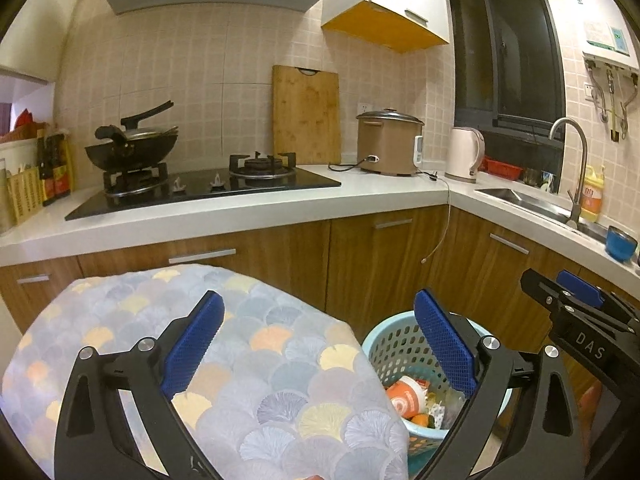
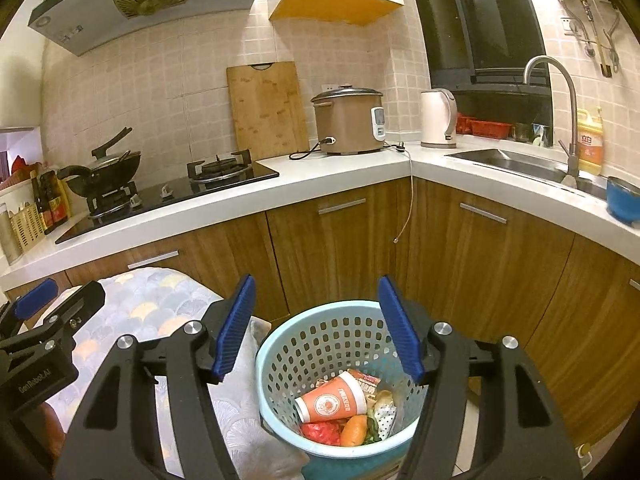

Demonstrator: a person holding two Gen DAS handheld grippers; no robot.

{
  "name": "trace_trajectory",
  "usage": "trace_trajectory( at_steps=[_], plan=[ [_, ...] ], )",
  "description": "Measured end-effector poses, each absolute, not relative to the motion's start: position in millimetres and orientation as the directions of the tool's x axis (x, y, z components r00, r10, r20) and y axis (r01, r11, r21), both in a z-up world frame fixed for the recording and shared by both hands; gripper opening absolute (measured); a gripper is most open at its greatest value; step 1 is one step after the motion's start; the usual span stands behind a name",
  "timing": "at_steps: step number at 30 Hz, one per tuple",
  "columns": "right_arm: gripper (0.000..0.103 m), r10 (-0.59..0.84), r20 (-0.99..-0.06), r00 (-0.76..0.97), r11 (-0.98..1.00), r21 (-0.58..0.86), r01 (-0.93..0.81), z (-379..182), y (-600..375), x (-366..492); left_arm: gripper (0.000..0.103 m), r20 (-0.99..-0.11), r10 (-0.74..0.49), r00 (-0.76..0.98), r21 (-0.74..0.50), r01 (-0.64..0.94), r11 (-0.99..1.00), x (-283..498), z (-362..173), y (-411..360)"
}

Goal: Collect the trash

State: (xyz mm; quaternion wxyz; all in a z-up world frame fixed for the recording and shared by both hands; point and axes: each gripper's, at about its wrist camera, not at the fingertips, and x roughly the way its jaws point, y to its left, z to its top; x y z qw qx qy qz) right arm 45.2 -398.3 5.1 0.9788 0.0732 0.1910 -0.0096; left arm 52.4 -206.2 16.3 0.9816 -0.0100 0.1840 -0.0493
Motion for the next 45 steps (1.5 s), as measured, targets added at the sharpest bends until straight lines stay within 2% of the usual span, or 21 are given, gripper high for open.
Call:
trace_trajectory(
  at_steps=[5, 45],
  plan=[
    [0.063, 0.010, -0.376, 0.927, 0.989, 0.143, 0.047, 3, -401, 47, 0.094, -0.364, -0.094, 0.927, -0.041, 0.085, 0.996, 55, 13, -205],
    [0.064, 0.004, -0.354, 0.935, 0.994, 0.102, 0.034, 3, -392, 53, 0.095, -0.383, -0.081, 0.920, -0.046, 0.069, 0.997, 64, 4, -204]
  ],
)
